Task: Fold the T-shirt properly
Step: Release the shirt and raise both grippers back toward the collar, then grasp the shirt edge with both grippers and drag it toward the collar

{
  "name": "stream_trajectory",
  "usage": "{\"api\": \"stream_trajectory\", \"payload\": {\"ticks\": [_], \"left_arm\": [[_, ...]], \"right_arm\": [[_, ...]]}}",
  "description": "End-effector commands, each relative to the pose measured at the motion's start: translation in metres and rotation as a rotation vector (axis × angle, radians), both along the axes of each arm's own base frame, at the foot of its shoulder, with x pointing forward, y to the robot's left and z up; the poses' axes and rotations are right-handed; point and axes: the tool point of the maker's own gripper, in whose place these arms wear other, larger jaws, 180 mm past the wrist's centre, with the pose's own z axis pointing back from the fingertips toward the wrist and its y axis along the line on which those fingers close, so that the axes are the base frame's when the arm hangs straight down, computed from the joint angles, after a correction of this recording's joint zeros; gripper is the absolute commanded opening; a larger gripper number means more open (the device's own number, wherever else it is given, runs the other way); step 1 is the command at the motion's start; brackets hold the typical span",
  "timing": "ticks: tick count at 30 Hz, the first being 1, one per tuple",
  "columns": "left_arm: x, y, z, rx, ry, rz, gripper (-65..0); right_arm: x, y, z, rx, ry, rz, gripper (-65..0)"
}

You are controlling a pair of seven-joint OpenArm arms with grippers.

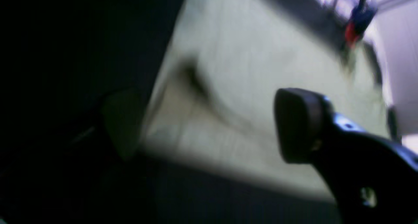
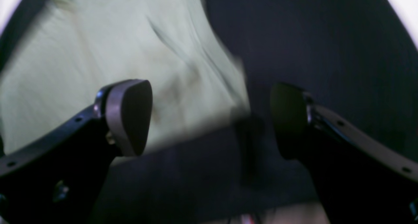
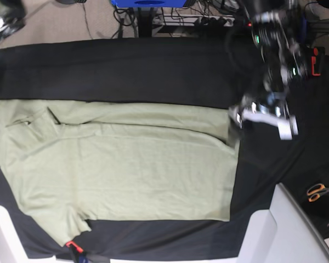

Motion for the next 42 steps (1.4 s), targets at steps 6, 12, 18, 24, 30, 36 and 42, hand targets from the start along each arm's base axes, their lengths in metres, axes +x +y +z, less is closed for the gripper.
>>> {"api": "stream_trajectory", "payload": {"ticks": [6,12,18,24,30,36,42], "left_arm": [[-0.039,0.014,-0.013,0.026,0.052,0.009,-26.0],[-0.053,0.014,-0.020,0.025,0.086,0.005,-27.2],[-0.058,0.016,-0.023,0.031,0.097,0.006,-26.7],[-0.060,0.014,-0.025,0.026,0.104,0.003,-26.5],[-0.054,0.012,-0.038,-0.010,0.125,0.016,-22.5],[-0.042,0.008,-0.048,-0.049,0.131,0.029,0.0],[-0.018,0.003,-0.057,-0.097,0.128,0.041,0.0]], "right_arm": [[-0.013,0.019,-0.020,0.030,-0.052,-0.054,-12.2],[-0.003,0.036,-0.066,0.208,-0.093,-0.134,-12.5],[0.015,0.037,-0.085,0.336,-0.143,-0.223,-12.6],[0.028,0.038,-0.084,0.357,-0.175,-0.239,-20.7],[0.030,0.045,-0.085,0.377,-0.165,-0.226,-61.7],[0.027,0.053,-0.088,0.399,-0.139,-0.203,-65.0],[0.026,0.053,-0.089,0.399,-0.135,-0.203,-65.0]]}}
